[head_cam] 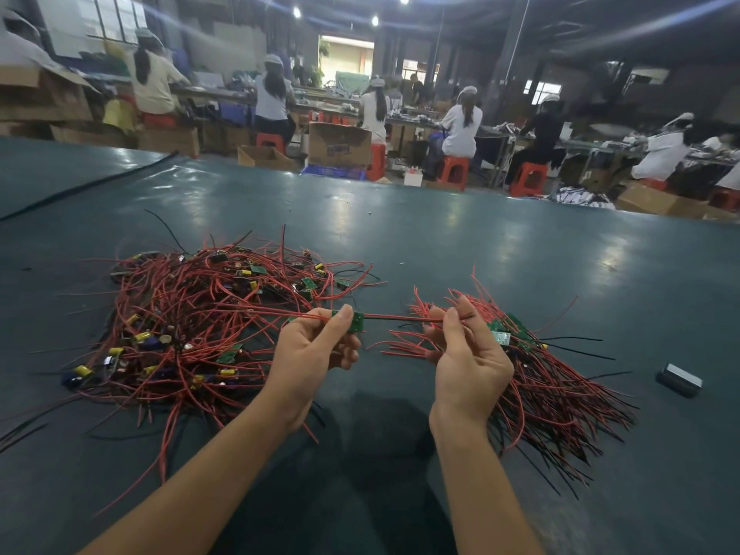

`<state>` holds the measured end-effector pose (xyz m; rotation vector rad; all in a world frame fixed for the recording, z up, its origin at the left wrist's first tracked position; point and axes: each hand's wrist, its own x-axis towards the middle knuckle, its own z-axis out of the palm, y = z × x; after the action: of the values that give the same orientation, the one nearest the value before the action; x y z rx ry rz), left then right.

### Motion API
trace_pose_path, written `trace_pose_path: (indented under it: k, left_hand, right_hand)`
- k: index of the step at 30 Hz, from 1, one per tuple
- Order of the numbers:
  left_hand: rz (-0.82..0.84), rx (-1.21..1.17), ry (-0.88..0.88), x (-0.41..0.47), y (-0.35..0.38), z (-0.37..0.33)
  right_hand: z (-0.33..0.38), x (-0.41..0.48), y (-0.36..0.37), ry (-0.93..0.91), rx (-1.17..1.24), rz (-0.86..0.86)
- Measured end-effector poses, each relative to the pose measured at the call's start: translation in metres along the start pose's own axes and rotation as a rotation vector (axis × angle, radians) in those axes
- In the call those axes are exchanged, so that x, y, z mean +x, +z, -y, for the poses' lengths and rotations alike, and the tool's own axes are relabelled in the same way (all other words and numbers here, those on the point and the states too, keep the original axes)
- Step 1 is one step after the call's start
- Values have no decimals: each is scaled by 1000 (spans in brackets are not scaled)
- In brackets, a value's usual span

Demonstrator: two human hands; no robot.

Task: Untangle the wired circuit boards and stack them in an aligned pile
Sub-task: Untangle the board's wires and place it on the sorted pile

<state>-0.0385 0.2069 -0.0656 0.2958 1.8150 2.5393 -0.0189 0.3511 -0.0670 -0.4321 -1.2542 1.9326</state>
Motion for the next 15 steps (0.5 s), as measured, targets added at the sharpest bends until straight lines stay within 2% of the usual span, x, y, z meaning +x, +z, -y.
trace_pose_path:
  k: [4,8,11,15]
  left_hand:
    - [59,11,21,-3,4,2]
    - [62,13,24,-5,7,6]
    - [65,27,28,-6,8,8]
    - [49,40,35,-5,6,10]
  right_hand:
    - [2,2,-3,17,52,-41]
    - [5,-1,-1,120,69,-28]
    - [3,-11,6,208,-23,100]
    - [-7,-34,15,169,-193,333]
